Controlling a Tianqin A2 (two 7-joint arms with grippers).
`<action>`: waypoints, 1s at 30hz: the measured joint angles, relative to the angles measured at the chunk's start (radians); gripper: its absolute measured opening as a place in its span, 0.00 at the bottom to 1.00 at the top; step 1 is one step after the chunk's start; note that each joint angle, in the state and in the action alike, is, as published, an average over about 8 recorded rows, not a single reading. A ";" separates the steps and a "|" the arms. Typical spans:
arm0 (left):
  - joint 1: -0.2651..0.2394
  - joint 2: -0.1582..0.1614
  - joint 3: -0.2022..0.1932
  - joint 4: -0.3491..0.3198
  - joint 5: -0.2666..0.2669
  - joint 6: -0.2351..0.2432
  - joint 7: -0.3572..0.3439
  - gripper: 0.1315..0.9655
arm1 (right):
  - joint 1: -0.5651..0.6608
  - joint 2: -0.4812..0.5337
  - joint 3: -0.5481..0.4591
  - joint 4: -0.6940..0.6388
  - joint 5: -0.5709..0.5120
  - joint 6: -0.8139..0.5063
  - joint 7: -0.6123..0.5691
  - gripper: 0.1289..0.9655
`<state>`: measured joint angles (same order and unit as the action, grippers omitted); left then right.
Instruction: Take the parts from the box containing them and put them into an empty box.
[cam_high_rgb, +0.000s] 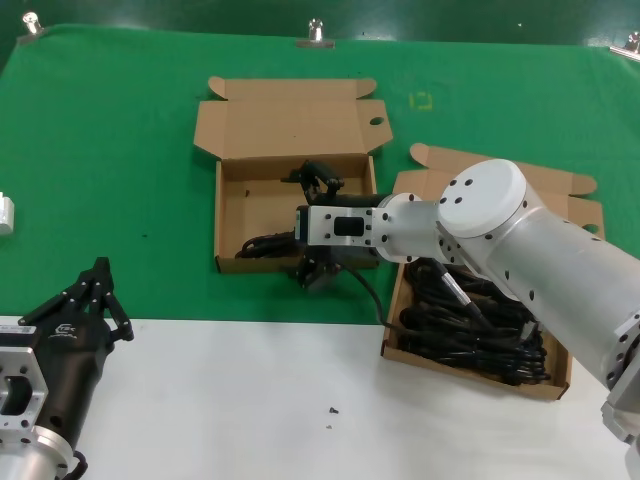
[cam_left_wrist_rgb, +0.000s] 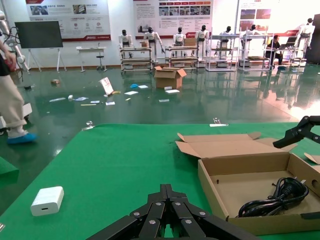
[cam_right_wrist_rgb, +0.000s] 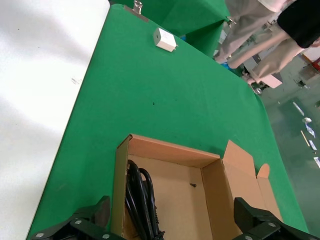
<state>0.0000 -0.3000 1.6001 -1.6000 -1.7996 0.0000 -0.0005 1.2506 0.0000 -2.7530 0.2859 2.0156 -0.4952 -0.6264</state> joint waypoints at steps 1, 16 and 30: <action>0.000 0.000 0.000 0.000 0.000 0.000 0.000 0.01 | 0.000 0.000 0.000 0.000 0.000 0.000 0.000 0.76; 0.000 0.000 0.000 0.000 0.000 0.000 0.000 0.03 | 0.000 0.000 0.000 0.000 0.000 0.000 0.000 0.97; 0.000 0.000 0.000 0.000 0.000 0.000 0.000 0.15 | 0.000 0.000 0.000 0.000 0.000 0.000 0.000 1.00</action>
<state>0.0000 -0.3000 1.6001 -1.6000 -1.7996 0.0000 -0.0004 1.2506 0.0000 -2.7530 0.2859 2.0156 -0.4952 -0.6264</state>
